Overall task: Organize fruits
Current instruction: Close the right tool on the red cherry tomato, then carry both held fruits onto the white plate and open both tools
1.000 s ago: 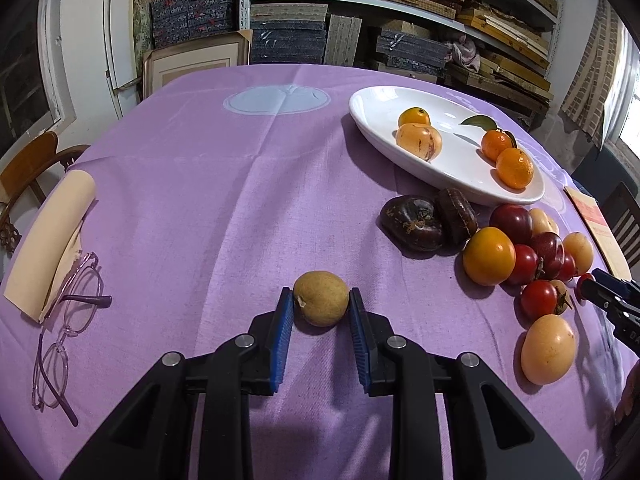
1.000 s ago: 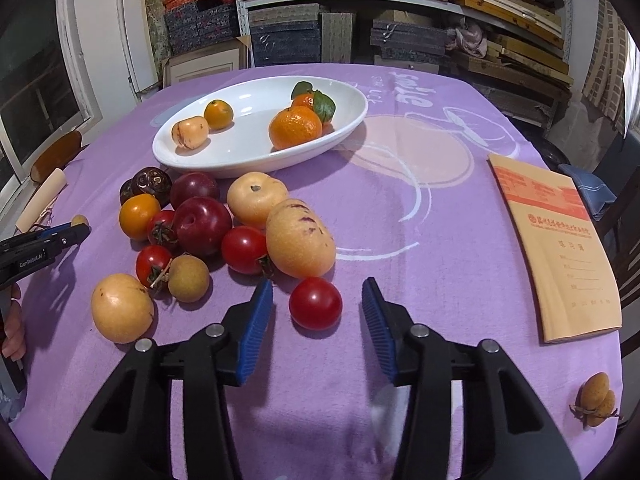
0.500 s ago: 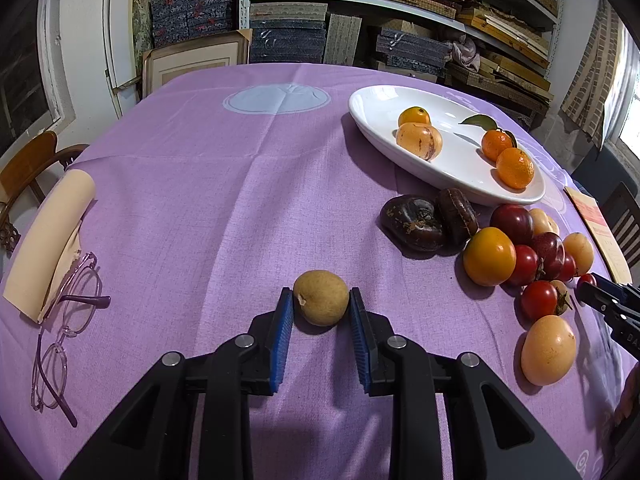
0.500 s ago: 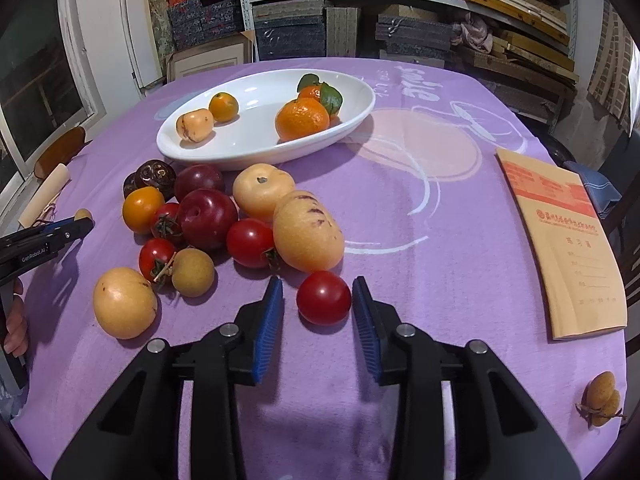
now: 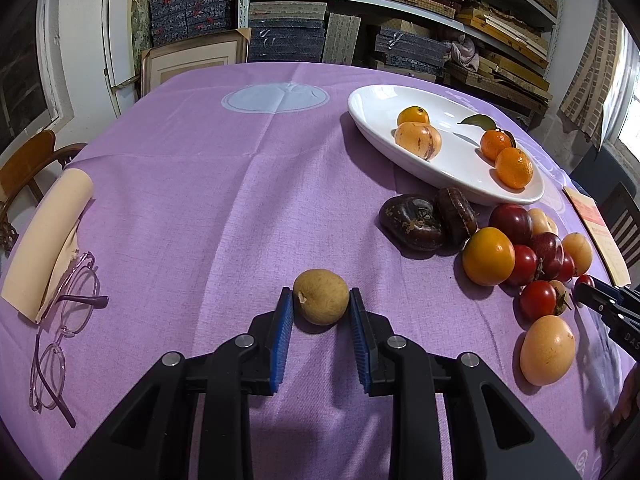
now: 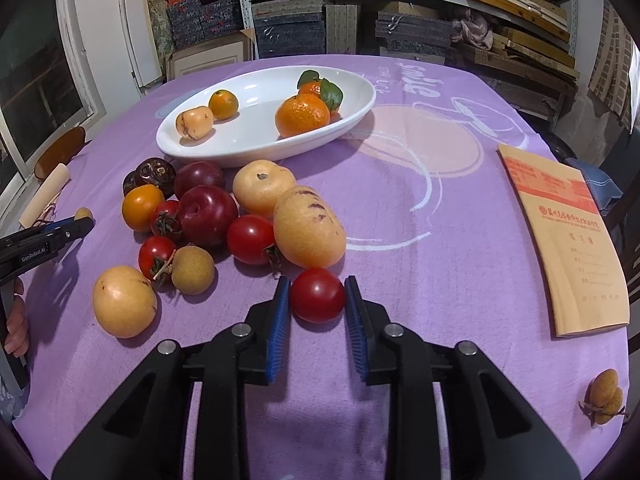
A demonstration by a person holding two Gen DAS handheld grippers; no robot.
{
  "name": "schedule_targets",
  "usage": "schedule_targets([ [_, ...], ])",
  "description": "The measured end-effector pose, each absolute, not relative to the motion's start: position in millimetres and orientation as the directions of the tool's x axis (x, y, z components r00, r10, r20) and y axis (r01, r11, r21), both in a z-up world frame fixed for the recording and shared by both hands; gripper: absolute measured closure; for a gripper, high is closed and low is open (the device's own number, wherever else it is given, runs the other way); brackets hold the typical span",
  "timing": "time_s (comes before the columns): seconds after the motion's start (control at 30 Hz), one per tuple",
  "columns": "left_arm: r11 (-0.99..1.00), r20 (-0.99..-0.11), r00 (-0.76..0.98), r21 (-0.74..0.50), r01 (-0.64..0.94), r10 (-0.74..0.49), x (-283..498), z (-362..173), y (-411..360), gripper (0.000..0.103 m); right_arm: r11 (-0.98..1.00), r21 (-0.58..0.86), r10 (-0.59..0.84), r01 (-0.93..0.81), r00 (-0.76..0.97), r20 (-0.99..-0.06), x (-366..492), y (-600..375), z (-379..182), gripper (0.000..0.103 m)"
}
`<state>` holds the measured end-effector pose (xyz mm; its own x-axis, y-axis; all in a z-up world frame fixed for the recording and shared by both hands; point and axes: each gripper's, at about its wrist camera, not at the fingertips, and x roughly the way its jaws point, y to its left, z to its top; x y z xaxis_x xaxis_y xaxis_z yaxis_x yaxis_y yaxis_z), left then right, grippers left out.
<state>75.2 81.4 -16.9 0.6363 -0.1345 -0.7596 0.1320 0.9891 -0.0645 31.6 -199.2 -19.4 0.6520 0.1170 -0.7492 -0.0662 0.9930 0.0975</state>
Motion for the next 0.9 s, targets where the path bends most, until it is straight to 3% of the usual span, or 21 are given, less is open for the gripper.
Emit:
schedule_targets([
  [0.63, 0.983, -0.714, 0.675, -0.117, 0.143, -0.183, 76, 8, 86, 0.075, 0.972, 0.215, 0.216, -0.092, 0.709, -0.671, 21, -209, 10, 0.076],
  [0.9, 0.975, -0.684, 0.706, -0.04, 0.217, -0.185, 108, 46, 44, 0.075, 0.982, 0.118, 0.189, -0.149, 0.729, -0.658, 48, -196, 59, 0.076],
])
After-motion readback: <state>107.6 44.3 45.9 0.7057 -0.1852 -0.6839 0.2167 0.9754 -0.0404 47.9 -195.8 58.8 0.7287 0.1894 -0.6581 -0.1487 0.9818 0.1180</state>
